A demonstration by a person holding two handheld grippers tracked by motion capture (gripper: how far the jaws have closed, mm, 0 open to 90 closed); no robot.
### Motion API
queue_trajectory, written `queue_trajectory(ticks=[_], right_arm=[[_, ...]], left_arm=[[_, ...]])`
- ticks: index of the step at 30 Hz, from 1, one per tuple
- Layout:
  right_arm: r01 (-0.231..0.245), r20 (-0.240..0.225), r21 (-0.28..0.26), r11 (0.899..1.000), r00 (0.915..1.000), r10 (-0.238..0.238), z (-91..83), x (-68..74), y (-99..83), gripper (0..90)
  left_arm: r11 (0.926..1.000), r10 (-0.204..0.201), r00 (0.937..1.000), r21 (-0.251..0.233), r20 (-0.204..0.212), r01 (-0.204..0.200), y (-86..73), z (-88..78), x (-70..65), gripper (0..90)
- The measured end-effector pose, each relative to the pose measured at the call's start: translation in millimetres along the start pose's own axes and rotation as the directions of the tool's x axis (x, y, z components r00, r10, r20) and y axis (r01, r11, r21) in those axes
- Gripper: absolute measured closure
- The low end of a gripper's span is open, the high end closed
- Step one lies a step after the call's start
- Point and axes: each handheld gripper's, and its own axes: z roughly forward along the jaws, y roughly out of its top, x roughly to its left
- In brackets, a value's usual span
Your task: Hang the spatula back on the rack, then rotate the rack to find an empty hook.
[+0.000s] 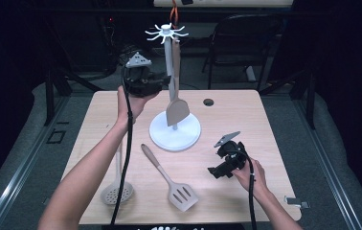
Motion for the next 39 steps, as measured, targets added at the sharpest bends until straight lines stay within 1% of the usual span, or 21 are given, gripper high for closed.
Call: queue_trajectory(ticks=[3,5,8,10,12,13,15,16,19,20,22,25,26,27,29,31,32,34,35,36,39], right_arm=[[0.001,0.000,0.004,1.000,1.0000,-0.001,0.4,0.0,0.0,0.5],[0.001,0.002,0.003,1.000,1.0000,-0.001,0.5,-0.1,0.0,0.5],[0.002,0.002,0.007,1.000,1.0000,-0.002,0.6,0.1,-0.2,0.5],[0.001,0.002,0.006,1.000,1.0000,-0.001,1.2,0.3,-0.1,0.5],[-0.002,-0.004,-0.003,1.000,1.0000,0.002,2.3,0.8,0.3,0.5],[-0.005,-0.005,0.003,1.000,1.0000,0.005,2.8,1.4,0.5,0.5],[0.007,0.000,0.014,1.000,1.0000,-0.007,2.7,1.3,0.6,0.5],[0.013,0.003,0.021,1.000,0.9999,-0.013,2.2,1.1,0.6,0.5],[-0.001,-0.003,0.004,1.000,1.0000,0.001,2.8,0.9,-0.2,0.5],[0.006,0.003,0.006,1.000,1.0000,-0.006,2.3,0.2,-0.3,0.5],[-0.003,-0.007,-0.003,1.000,1.0000,0.003,2.8,0.9,-0.4,0.5],[0.016,0.010,0.009,1.000,0.9998,-0.016,1.5,0.9,0.6,0.5],[0.021,0.004,0.016,1.000,0.9998,-0.021,1.6,0.8,0.5,0.5],[0.021,0.001,0.025,0.999,0.9998,-0.021,1.6,0.9,0.2,0.5],[0.007,0.005,0.017,1.000,1.0000,-0.008,2.3,1.3,-1.3,0.4],[0.012,0.009,0.014,1.000,0.9999,-0.012,0.9,0.9,-2.2,0.5],[0.007,0.011,0.002,1.000,0.9999,-0.007,0.7,1.1,-2.7,0.5],[0.011,0.014,0.011,1.000,0.9998,-0.011,-0.9,0.1,-2.3,0.5],[-0.007,0.009,-0.010,1.000,0.9999,0.007,0.5,0.7,-2.9,0.5],[0.012,0.016,0.005,1.000,0.9998,-0.012,-0.1,-0.2,-2.0,0.5],[0.007,0.005,-0.002,1.000,1.0000,-0.007,1.9,0.9,-1.4,0.5]], left_arm=[[0.9999,-0.003,0.9996,-0.015,-0.028,0.003,3.0,-6.6,3.8,76.8],[0.9997,0.005,0.9988,-0.025,-0.049,-0.006,6.8,-10.3,5.5,81.6],[0.9983,0.034,0.9965,-0.044,-0.076,-0.038,13.6,-15.2,5.1,87.6],[0.9973,0.041,0.9962,-0.057,-0.077,-0.046,19.2,-18.3,4.9,89.7],[0.9956,0.053,0.9949,-0.073,-0.085,-0.060,24.8,-22.1,4.6,89.8],[0.9946,0.064,0.9938,-0.076,-0.091,-0.071,27.3,-23.7,4.3,89.8],[0.9933,0.070,0.9930,-0.085,-0.095,-0.078,32.3,-26.6,4.5,89.8],[0.9926,0.071,0.9927,-0.091,-0.097,-0.080,35.0,-28.4,4.9,89.8],[0.9902,0.072,0.9916,-0.112,-0.108,-0.084,43.2,-33.9,7.1,89.8],[0.9894,0.071,0.9914,-0.119,-0.111,-0.084,46.0,-35.9,7.8,89.8],[0.9876,0.073,0.9901,-0.129,-0.119,-0.089,51.2,-39.2,8.6,89.8],[0.9865,0.075,0.9891,-0.135,-0.127,-0.093,57.5,-42.3,9.6,89.8],[0.9865,0.074,0.9888,-0.136,-0.129,-0.091,58.8,-43.0,9.9,89.8],[0.9862,0.071,0.9891,-0.139,-0.129,-0.089,60.4,-43.4,10.6,89.8],[0.9855,0.068,0.9878,-0.145,-0.140,-0.089,63.2,-43.8,11.4,89.8],[0.9882,0.064,0.9844,-0.127,-0.163,-0.086,65.5,-43.3,12.2,89.8],[0.9887,0.061,0.9845,-0.125,-0.165,-0.082,66.2,-42.7,13.0,89.8],[0.9894,0.060,0.9834,-0.121,-0.171,-0.081,67.6,-40.9,14.3,89.8],[0.9895,0.058,0.9831,-0.121,-0.174,-0.079,68.1,-39.9,15.2,89.8],[0.9900,0.055,0.9830,-0.119,-0.175,-0.076,68.8,-39.5,16.3,89.8],[0.9905,0.050,0.9812,-0.117,-0.186,-0.073,70.1,-37.8,18.9,89.9]])
